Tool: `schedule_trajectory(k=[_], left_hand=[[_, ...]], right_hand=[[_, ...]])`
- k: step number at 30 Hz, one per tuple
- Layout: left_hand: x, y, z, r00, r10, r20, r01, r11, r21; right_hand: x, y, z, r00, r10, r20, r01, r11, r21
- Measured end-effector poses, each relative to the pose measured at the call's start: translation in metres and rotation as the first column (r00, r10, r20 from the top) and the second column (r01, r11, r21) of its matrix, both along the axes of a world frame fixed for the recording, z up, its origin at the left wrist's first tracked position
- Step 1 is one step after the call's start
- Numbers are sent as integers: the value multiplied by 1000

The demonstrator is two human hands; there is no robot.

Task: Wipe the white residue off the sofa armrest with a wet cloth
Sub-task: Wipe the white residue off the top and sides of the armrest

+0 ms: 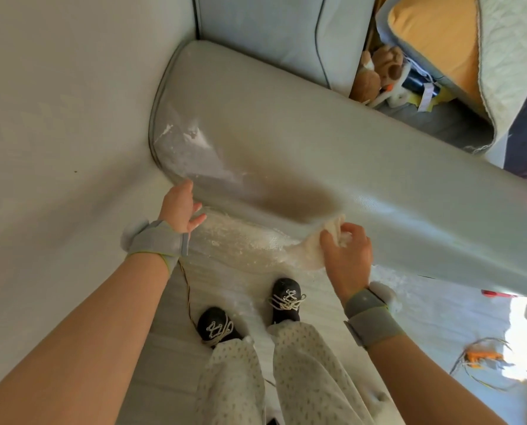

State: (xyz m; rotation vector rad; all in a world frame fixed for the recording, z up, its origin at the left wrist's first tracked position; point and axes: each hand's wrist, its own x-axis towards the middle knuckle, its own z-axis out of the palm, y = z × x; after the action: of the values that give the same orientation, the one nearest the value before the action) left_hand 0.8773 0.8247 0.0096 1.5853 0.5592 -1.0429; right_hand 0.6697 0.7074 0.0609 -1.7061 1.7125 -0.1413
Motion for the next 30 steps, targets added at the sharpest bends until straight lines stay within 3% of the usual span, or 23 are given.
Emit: schedule_trajectory(k=[4,7,9,14,18,24,27,30], left_hand=[[-4,-5,1,996,-25,-82,24,1000,-4],[-4,-6,3,996,-1,-91,0,1000,-19],[-1,-4,2,996,29,-79,-33,998,-54],[8,-4,3,997,43,-63,-52,988,-147],[14,0,3,997,40,-66,-51,984,-170],[25,4,4,1000,-18,-14,15,983,-181],[30,6,5,1000,-18,-7,17,983,-183],[31,5,3,1000,-10,-25,6,987,-162]], right_hand=[[3,-19,-18,930,-365,41,356,923,145],[25,-33,-25,714,-686,144,601,705,378],[38,-32,-27,650,-743,158,647,650,398],[61,-4,-29,823,-551,137,521,829,203],[86,24,-34,975,-186,124,188,982,-5],[126,50,-34,963,189,192,-207,975,78],[111,38,-25,946,237,223,-268,956,121],[79,23,-16,961,204,188,-224,970,93]])
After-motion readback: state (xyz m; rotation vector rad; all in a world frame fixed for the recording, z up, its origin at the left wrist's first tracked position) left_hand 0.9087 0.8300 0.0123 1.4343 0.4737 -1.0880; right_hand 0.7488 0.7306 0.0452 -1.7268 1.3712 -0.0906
